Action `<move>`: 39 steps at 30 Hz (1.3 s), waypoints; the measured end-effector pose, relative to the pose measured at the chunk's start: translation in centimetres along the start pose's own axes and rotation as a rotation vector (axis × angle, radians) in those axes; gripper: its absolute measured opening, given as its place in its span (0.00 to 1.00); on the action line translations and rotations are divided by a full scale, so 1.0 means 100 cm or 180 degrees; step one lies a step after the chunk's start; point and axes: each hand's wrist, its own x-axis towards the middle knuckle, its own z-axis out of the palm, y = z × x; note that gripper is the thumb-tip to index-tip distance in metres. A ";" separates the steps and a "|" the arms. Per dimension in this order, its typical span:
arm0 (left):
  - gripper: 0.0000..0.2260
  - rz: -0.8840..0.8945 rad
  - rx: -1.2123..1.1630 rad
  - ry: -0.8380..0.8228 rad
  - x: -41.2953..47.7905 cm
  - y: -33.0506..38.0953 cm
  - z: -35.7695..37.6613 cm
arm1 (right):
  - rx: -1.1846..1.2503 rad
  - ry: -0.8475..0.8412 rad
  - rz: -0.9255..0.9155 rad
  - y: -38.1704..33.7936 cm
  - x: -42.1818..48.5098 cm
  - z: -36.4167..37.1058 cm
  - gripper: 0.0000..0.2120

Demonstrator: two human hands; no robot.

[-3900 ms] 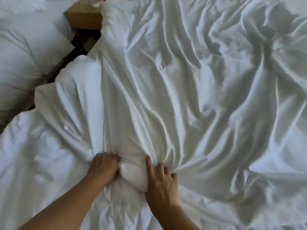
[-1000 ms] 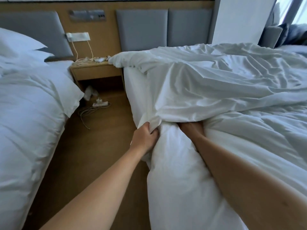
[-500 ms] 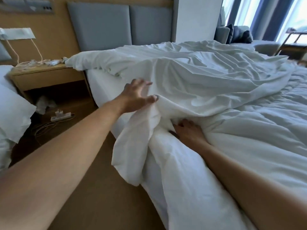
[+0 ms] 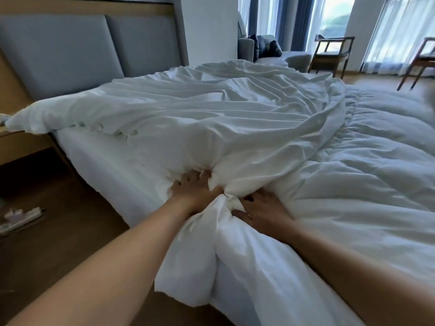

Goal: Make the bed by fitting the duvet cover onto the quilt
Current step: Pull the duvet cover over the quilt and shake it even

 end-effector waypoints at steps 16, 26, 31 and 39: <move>0.44 -0.0189 -0.0308 0.0091 -0.002 -0.014 0.009 | 0.0023 0.0118 -0.0531 -0.047 0.154 -0.162 0.39; 0.38 0.0038 -0.0819 0.0645 -0.009 -0.028 0.022 | -0.0182 -0.0639 -0.0684 -0.079 0.228 -0.034 0.35; 0.14 0.0294 -0.1409 0.0866 -0.022 -0.031 0.003 | -0.0303 -0.0423 -0.0549 -0.084 0.229 -0.019 0.36; 0.05 0.1403 -0.1917 0.0423 -0.068 -0.102 -0.074 | 0.0119 0.0364 0.0027 -0.093 0.199 -0.058 0.24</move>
